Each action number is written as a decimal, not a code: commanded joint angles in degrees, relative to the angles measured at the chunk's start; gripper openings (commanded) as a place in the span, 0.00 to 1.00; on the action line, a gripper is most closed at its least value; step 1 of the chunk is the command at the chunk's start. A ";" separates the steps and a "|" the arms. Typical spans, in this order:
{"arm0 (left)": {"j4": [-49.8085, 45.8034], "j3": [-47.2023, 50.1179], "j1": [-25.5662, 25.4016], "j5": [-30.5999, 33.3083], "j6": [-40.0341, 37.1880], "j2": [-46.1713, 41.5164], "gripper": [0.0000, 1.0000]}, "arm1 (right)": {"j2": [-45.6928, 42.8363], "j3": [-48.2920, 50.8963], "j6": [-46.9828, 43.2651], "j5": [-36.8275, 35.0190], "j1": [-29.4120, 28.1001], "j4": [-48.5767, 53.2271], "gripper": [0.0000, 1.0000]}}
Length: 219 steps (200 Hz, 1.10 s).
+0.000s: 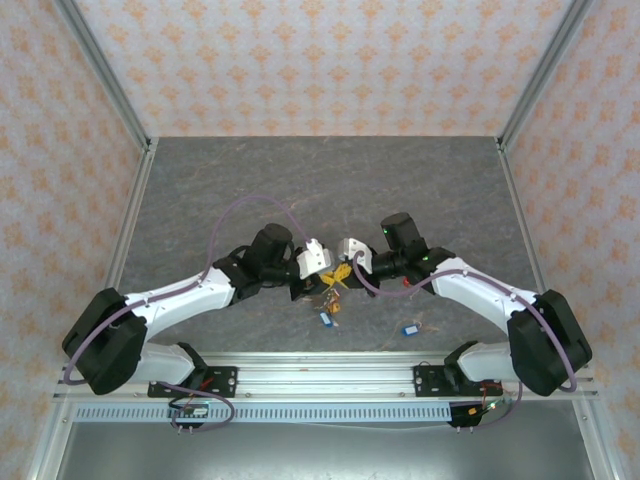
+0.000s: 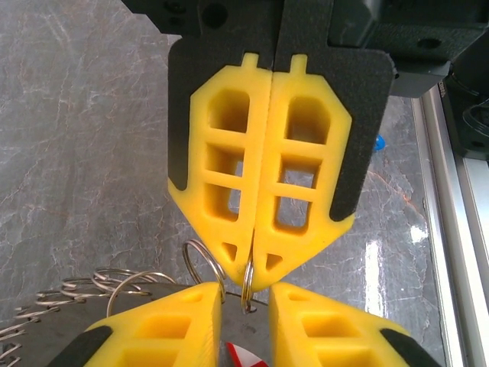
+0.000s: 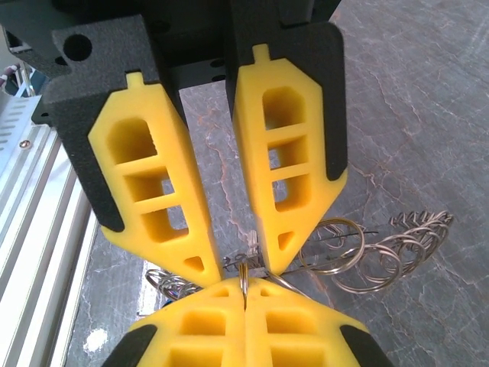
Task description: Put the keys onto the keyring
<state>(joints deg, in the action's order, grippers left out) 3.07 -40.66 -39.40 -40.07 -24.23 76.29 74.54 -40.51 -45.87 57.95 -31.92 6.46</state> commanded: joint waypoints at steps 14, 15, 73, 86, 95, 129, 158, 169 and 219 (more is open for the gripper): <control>-1.94 -1.78 -0.77 1.91 -2.50 1.20 0.17 | -0.40 -1.94 0.39 3.46 0.09 -2.38 0.00; -2.15 -1.83 -0.77 2.01 -2.63 1.17 0.17 | -0.42 -1.94 0.37 3.43 0.06 -2.31 0.00; -4.24 -2.58 -0.94 4.04 -4.04 1.35 0.10 | -0.87 -2.11 -0.10 4.02 0.10 -0.75 0.00; -4.74 -2.44 -0.96 4.29 -4.29 1.56 0.12 | -0.98 -2.12 -0.10 4.16 0.10 -0.82 0.00; -4.78 -2.34 -1.00 4.55 -4.26 1.62 0.17 | -1.03 -2.03 0.24 4.21 0.10 -1.23 0.00; -5.52 -3.14 -1.03 4.13 -4.41 1.92 0.18 | -1.20 -1.78 1.61 5.22 0.09 -2.90 0.00; -4.80 -3.02 -1.12 4.13 -3.94 1.85 0.18 | -1.07 -1.68 2.19 4.86 0.02 -3.58 0.00; -4.40 -3.02 -1.21 4.08 -3.60 1.84 0.18 | -0.91 -1.72 2.49 5.29 0.09 -3.75 0.00; -1.84 -2.19 -1.47 4.14 -2.34 1.02 0.00 | -0.70 -1.76 2.82 4.91 0.06 -3.09 0.00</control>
<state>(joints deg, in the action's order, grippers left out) -0.58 -42.59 -40.16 -37.01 -26.96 77.67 74.52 -40.51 -43.33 58.33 -31.66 6.83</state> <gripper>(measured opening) 0.047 0.043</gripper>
